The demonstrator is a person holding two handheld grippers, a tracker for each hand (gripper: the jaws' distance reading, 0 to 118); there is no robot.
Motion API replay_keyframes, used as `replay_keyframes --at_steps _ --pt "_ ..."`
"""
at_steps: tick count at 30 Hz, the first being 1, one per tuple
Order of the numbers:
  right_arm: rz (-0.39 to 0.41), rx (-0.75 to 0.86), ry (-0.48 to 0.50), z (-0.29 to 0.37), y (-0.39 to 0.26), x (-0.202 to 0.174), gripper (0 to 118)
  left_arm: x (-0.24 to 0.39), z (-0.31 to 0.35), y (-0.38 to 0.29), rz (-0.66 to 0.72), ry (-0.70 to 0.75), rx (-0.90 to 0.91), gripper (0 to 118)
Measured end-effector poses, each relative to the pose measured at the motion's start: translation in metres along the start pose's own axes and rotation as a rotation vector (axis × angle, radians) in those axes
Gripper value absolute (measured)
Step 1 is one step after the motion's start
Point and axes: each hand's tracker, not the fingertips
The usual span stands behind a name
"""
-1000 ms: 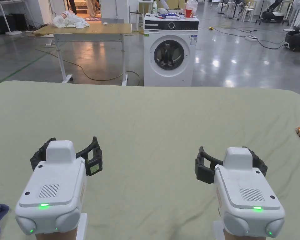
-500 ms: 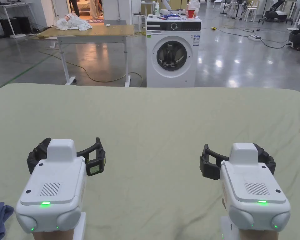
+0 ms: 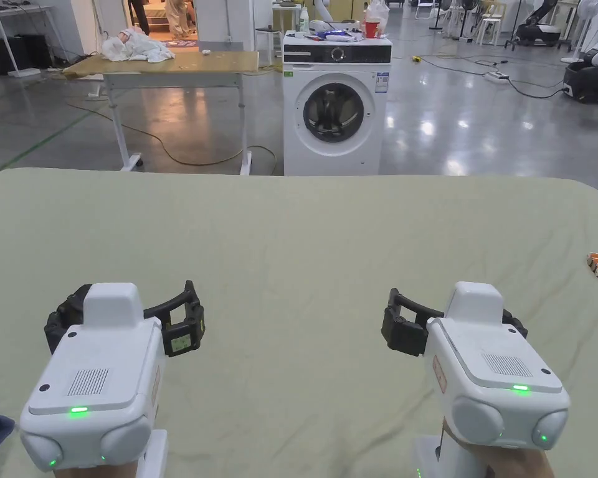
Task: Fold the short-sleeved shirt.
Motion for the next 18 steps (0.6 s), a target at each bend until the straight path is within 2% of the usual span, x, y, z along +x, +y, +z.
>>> replay_keyframes --at_steps 5,8,13,18 --pt "-0.048 -0.042 0.002 -0.001 0.005 0.0 107 -0.002 -0.001 0.0 0.005 -0.003 -0.007 108" --pt "-0.074 -0.09 -0.039 -0.003 0.008 -0.004 107 -0.003 -0.001 0.001 0.006 -0.004 -0.01 109" --pt "-0.039 -0.126 -0.095 -0.008 0.01 -0.011 107 -0.004 -0.001 0.0 0.003 -0.007 -0.016 109" --pt "-0.023 -0.139 -0.101 -0.007 0.01 -0.014 107 -0.004 0.0 0.0 0.004 -0.013 -0.02 109"
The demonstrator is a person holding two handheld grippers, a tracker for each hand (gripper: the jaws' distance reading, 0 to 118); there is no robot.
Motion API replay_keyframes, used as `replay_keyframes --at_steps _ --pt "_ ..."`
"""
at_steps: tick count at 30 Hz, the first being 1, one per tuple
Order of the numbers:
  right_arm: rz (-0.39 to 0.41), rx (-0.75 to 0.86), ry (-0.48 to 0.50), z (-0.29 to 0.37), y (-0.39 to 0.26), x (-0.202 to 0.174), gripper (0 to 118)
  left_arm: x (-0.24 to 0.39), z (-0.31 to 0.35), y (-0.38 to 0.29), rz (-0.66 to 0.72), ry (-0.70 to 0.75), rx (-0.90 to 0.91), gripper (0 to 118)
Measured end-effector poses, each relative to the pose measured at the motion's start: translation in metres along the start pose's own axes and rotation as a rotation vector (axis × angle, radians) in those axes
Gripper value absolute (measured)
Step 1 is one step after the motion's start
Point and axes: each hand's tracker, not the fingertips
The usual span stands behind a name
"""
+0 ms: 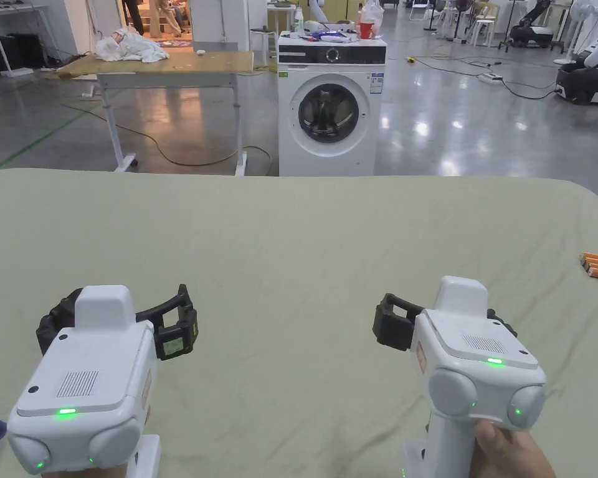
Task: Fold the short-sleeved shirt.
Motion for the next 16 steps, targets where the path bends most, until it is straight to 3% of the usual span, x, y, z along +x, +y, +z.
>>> replay_keyframes --at_steps 16 --pt "0.015 0.013 -0.022 0.0019 0.0052 0.0034 107 -0.0051 -0.0018 -0.0019 -0.007 0.011 0.001 109"
